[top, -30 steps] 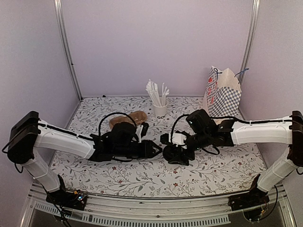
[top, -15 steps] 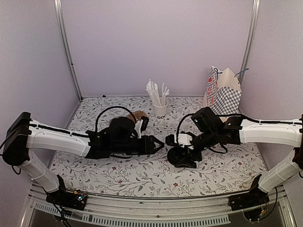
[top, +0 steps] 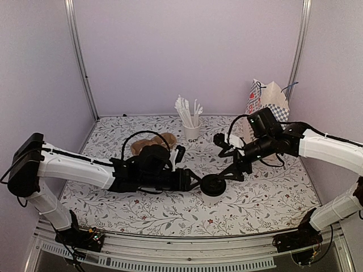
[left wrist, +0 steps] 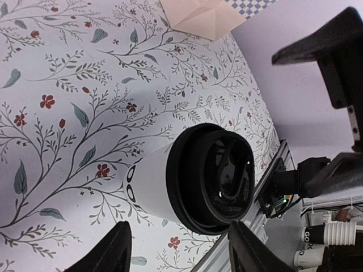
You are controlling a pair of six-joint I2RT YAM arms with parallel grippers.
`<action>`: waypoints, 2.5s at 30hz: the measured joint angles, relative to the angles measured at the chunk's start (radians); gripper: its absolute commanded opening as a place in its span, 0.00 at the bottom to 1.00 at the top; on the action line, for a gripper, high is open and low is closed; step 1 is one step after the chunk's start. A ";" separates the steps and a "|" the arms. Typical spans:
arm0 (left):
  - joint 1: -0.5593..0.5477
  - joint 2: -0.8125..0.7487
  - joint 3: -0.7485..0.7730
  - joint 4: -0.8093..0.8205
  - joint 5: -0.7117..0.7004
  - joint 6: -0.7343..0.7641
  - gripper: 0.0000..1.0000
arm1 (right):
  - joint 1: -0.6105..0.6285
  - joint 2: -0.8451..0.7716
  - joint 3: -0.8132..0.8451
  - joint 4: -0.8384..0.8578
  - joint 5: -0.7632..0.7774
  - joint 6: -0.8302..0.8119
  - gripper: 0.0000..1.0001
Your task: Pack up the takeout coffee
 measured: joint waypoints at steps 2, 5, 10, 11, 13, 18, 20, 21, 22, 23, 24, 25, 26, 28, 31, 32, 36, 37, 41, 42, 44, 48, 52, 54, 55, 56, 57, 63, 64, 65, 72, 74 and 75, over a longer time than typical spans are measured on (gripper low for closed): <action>-0.004 0.021 0.006 -0.002 0.003 0.000 0.61 | -0.051 0.001 0.004 0.000 -0.020 0.016 0.90; -0.009 0.052 0.017 -0.010 0.004 0.002 0.62 | -0.089 0.021 0.003 -0.014 -0.038 0.027 0.90; -0.010 0.085 0.053 -0.016 -0.001 0.019 0.62 | -0.087 0.053 -0.010 -0.031 -0.061 0.037 0.93; -0.010 0.091 0.064 -0.016 -0.001 0.024 0.63 | -0.087 0.056 -0.015 -0.031 -0.063 0.039 0.93; -0.010 0.099 0.079 -0.016 -0.001 0.032 0.62 | -0.087 0.063 -0.026 -0.032 -0.068 0.042 0.93; -0.010 0.108 0.107 -0.014 -0.001 0.046 0.62 | -0.087 0.085 -0.042 -0.027 -0.080 0.046 0.93; -0.010 0.120 0.119 -0.012 0.000 0.052 0.61 | -0.087 0.092 -0.053 -0.015 -0.081 0.045 0.92; -0.010 0.132 0.127 -0.008 0.003 0.056 0.60 | -0.087 0.095 -0.064 -0.009 -0.081 0.045 0.91; -0.008 0.146 0.133 -0.005 0.008 0.060 0.57 | -0.087 0.097 -0.073 -0.004 -0.081 0.045 0.89; -0.006 0.160 0.137 -0.003 0.012 0.060 0.54 | -0.087 0.099 -0.079 0.000 -0.085 0.047 0.87; -0.004 0.175 0.138 0.001 0.017 0.060 0.52 | -0.087 0.103 -0.080 0.006 -0.089 0.048 0.85; -0.002 0.191 0.139 0.014 0.027 0.056 0.50 | -0.087 0.106 -0.080 0.013 -0.093 0.048 0.84; 0.001 0.198 0.143 0.033 0.036 0.056 0.48 | -0.087 0.110 -0.081 0.018 -0.099 0.048 0.81; 0.005 0.202 0.145 0.045 0.050 0.051 0.45 | -0.087 0.120 -0.085 0.036 -0.108 0.052 0.74; 0.008 0.212 0.145 0.058 0.060 0.041 0.43 | -0.087 0.133 -0.094 0.070 -0.126 0.052 0.69; 0.010 0.213 0.145 0.058 0.061 0.035 0.42 | -0.087 0.134 -0.099 0.079 -0.133 0.051 0.67; 0.020 0.214 0.132 0.080 0.073 0.005 0.41 | -0.087 0.143 -0.109 0.111 -0.152 0.048 0.64; 0.023 0.214 0.124 0.094 0.077 -0.004 0.41 | -0.088 0.146 -0.109 0.116 -0.156 0.048 0.64; 0.026 0.211 0.100 0.140 0.083 -0.018 0.48 | -0.091 0.151 -0.109 0.125 -0.174 0.043 0.73; 0.026 0.209 0.097 0.143 0.084 -0.017 0.50 | -0.091 0.151 -0.109 0.126 -0.177 0.043 0.75; 0.026 0.206 0.095 0.142 0.084 -0.008 0.52 | -0.092 0.148 -0.109 0.122 -0.182 0.042 0.80; 0.026 0.197 0.105 0.117 0.078 0.035 0.56 | -0.092 0.124 -0.109 0.096 -0.183 0.040 0.85; 0.027 0.183 0.133 0.056 0.062 0.096 0.60 | -0.093 0.075 -0.109 0.045 -0.186 0.036 0.88; 0.027 0.172 0.152 0.031 0.050 0.126 0.61 | -0.095 0.050 -0.108 0.032 -0.189 0.034 0.89; 0.027 0.166 0.162 0.021 0.043 0.139 0.62 | -0.096 0.039 -0.106 0.026 -0.190 0.033 0.89; 0.027 0.159 0.175 0.009 0.037 0.152 0.62 | -0.100 0.026 -0.103 0.019 -0.190 0.032 0.89; 0.027 0.154 0.188 -0.004 0.029 0.165 0.62 | -0.102 0.018 -0.100 0.014 -0.190 0.032 0.89; 0.026 0.108 0.240 -0.077 0.007 0.289 0.64 | -0.142 -0.035 -0.096 -0.008 -0.182 0.018 0.90; 0.027 0.100 0.249 -0.106 0.007 0.336 0.65 | -0.152 -0.053 -0.096 -0.012 -0.177 0.018 0.90; 0.027 0.092 0.251 -0.111 0.007 0.348 0.66 | -0.163 -0.074 -0.096 -0.014 -0.172 0.018 0.90; 0.026 0.081 0.351 -0.279 0.032 0.634 0.75 | -0.353 -0.224 -0.149 0.002 -0.197 0.020 0.92; 0.026 0.081 0.375 -0.319 0.039 0.710 0.80 | -0.428 -0.254 -0.177 0.002 -0.213 0.020 0.92; 0.026 0.081 0.386 -0.338 0.044 0.743 0.82 | -0.457 -0.264 -0.188 0.002 -0.217 0.020 0.93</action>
